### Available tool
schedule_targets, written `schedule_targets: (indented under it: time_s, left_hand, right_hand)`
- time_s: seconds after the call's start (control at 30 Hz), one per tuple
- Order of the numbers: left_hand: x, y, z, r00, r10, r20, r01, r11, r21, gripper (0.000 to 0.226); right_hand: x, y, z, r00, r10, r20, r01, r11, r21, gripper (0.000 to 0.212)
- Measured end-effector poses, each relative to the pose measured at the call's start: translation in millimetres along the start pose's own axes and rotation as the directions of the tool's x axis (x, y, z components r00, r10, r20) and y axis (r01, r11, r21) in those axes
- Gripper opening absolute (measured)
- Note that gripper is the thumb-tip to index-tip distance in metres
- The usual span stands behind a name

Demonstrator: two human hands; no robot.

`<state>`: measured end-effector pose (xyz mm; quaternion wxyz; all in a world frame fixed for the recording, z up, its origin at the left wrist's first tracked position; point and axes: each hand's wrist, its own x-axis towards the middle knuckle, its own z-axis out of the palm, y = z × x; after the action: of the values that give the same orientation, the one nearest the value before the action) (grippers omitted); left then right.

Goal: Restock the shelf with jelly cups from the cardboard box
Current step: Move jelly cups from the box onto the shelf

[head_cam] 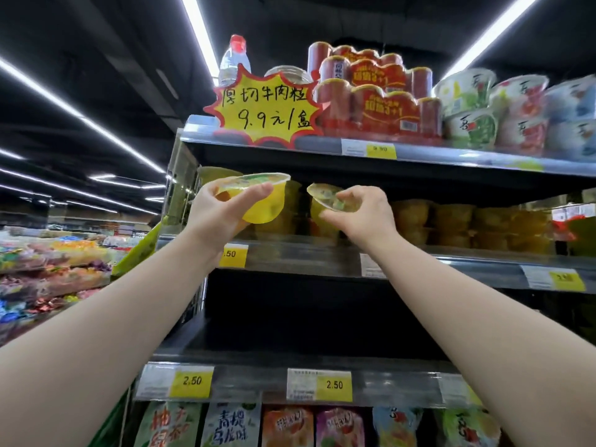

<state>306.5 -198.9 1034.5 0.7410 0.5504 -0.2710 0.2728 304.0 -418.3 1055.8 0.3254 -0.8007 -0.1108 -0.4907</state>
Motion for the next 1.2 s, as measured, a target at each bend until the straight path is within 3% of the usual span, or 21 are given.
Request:
schedule_targets:
  time_s: [0.13,0.27,0.4,0.6,0.7,0.83,0.93,1.03,1.13,1.2]
  left_hand:
    - [12.5,-7.6,2.4,1.000,-0.008,-0.010,0.007,1.000,-0.025,0.103]
    - [20.9,-11.8,7.6,1.000,0.011,-0.015,-0.011,1.000,0.016,0.106]
    - [22.9,-13.1,23.0,1.000,0.021,-0.002,-0.021,1.000,0.014,0.108]
    - [25.6,-8.6,48.2,0.997,0.053,0.055,-0.052,0.998,-0.022,0.086]
    - [25.0,-3.1,59.7,0.989,0.085,0.119,-0.084,0.996,-0.014,0.077]
    - [20.1,3.3,76.5,0.960,0.122,0.251,-0.121,0.992,-0.018,0.063]
    - [15.2,1.3,85.6,0.940,0.130,0.314,-0.124,0.992,-0.039,0.050]
    - [17.7,-3.1,85.9,0.924,0.123,0.363,-0.150,0.987,0.048,0.057]
    - [24.2,-11.7,81.0,0.956,0.114,0.269,-0.179,0.956,0.232,0.070]
    - [26.2,-21.5,75.4,0.971,0.161,0.176,-0.214,0.915,0.342,0.049]
  right_hand:
    - [7.8,14.0,8.6,0.991,0.003,0.137,0.000,1.000,-0.021,0.036]
    - [9.2,20.1,6.6,0.987,-0.046,0.155,0.045,0.999,0.009,0.032]
    - [8.5,26.3,3.4,0.984,-0.083,0.161,0.081,0.997,0.014,0.041]
    - [10.0,30.4,-5.5,0.976,-0.104,0.189,0.120,0.990,-0.079,0.067]
    - [7.5,22.8,-20.6,0.987,-0.155,0.036,0.150,0.983,0.110,0.059]
    - [6.8,4.6,-30.7,0.968,-0.231,0.097,0.187,0.923,0.336,0.049]
    - [4.7,2.3,-31.6,0.973,-0.202,0.113,0.138,0.898,0.417,0.040]
    - [2.3,7.9,-31.2,0.982,-0.159,0.105,0.095,0.886,0.453,0.034]
    - [10.6,11.0,-26.8,0.999,-0.031,0.028,0.014,0.879,0.477,0.038]
    - [18.3,14.5,-21.4,0.998,0.070,0.001,-0.062,0.875,0.480,0.044]
